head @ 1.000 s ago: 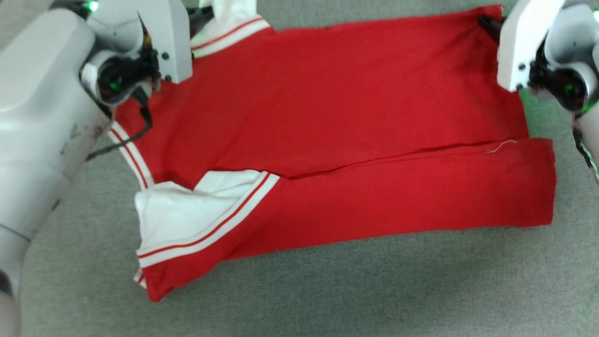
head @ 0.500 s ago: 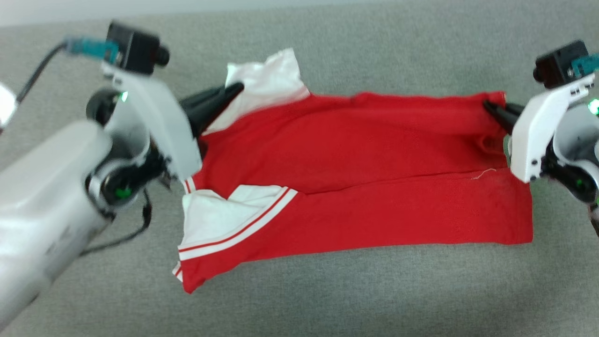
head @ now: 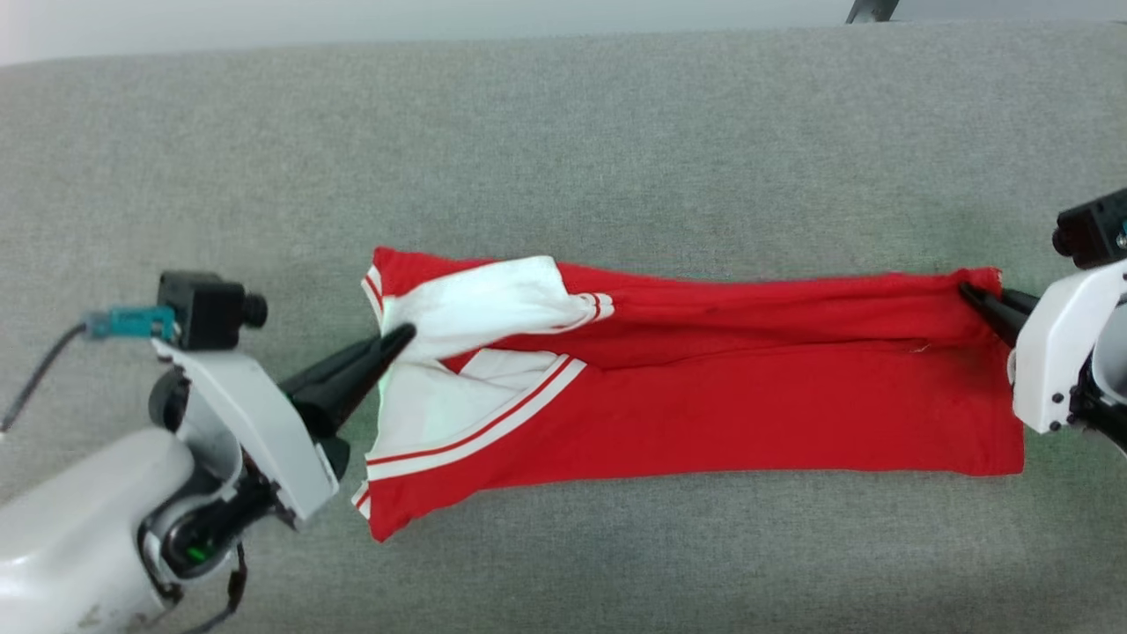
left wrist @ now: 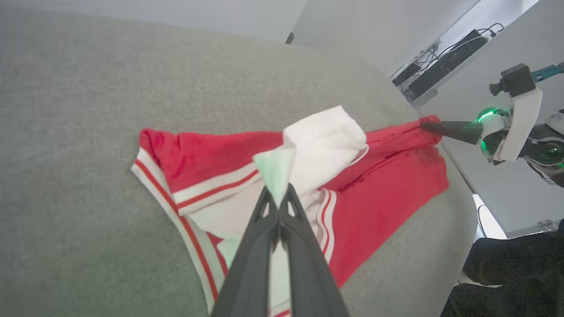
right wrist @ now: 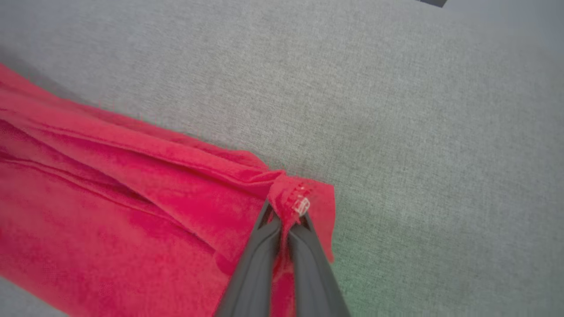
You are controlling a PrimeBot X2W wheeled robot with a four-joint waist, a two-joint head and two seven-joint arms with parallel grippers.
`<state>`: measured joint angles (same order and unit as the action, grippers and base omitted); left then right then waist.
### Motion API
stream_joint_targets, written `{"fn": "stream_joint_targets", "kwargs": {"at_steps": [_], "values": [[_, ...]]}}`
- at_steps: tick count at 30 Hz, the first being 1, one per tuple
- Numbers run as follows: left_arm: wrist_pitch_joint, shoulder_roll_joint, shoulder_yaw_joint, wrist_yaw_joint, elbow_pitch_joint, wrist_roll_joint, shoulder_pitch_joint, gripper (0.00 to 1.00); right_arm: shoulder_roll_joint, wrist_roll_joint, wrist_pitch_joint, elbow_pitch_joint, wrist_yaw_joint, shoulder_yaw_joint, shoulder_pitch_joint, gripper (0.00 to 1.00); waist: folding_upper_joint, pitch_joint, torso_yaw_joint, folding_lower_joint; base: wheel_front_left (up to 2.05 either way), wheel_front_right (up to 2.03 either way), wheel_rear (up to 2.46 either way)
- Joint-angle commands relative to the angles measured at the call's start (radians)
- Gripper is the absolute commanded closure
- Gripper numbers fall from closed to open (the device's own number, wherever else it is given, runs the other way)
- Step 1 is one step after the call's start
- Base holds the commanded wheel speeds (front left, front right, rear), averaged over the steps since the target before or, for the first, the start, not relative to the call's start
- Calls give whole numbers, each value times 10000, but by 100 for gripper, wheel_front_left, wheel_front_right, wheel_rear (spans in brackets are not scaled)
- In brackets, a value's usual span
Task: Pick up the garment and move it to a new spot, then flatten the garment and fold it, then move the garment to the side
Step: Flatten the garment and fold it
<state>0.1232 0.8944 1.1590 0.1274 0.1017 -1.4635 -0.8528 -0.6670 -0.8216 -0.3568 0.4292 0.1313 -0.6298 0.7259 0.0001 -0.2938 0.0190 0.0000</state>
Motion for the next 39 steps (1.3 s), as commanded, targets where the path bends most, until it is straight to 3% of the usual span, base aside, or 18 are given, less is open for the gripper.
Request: {"fn": "stream_joint_targets", "kwargs": {"at_steps": [1, 12, 13, 14, 15, 16, 17, 23, 28, 34, 39], "values": [[132, -67, 86, -52, 124, -39, 272, 100, 9, 78, -64, -51, -12, 163, -293, 100, -1, -106, -35, 0, 0, 0, 0], [290, -962, 333, -54, 1749, 177, 369, 100, 681, 605, -81, 218, -12, 765, -694, 98, -1, -283, 124, 0, 0, 0, 0], [270, -1018, 359, -43, 1853, 200, 353, 100, 737, 632, -44, 226, -12, 791, -701, 82, -1, -268, 134, 0, 0, 0, 0], [266, -1062, 372, -31, 1949, 226, 347, 100, 780, 675, -4, 235, -12, 823, -717, 52, -1, -246, 145, 0, 0, 0, 0], [283, -1118, 391, -21, 2033, 237, 354, 76, 830, 690, 40, 248, -12, 851, -758, 4, -1, -208, 151, 0, 0, 0, 0], [387, -1160, 384, -14, 2124, 292, 368, 8, 902, 653, 93, 236, -12, 882, -816, 0, -1, -149, 160, 0, 0, 0, 0], [445, -1194, 385, -11, 2199, 315, 403, 0, 955, 579, 161, 233, -12, 961, -852, 0, -1, -87, 161, 0, 0, 0, 0], [1004, -1200, 232, -226, 2151, 474, 805, 0, 846, 415, 225, -68, -12, 1225, -1202, 0, -1, 457, 73, 0, 0, 0, 0], [1384, -1306, -396, -910, 1659, 720, 1595, 0, 542, 85, -219, -326, -12, 1592, -1754, 0, -1, 902, -106, 0, 0, 0, 0], [1402, -2007, -2614, -2087, 780, 1901, 3590, 0, 211, -320, -1057, -262, -12, 2132, -2460, 0, -1, 1222, -499, 0, 0, 0, 0], [1400, -2746, -4006, -2438, 137, 2977, 5128, 0, -24, -432, -1383, -157, -12, 2556, -2817, 0, -1, 1236, -918, 0, 0, 0, 0]]}}
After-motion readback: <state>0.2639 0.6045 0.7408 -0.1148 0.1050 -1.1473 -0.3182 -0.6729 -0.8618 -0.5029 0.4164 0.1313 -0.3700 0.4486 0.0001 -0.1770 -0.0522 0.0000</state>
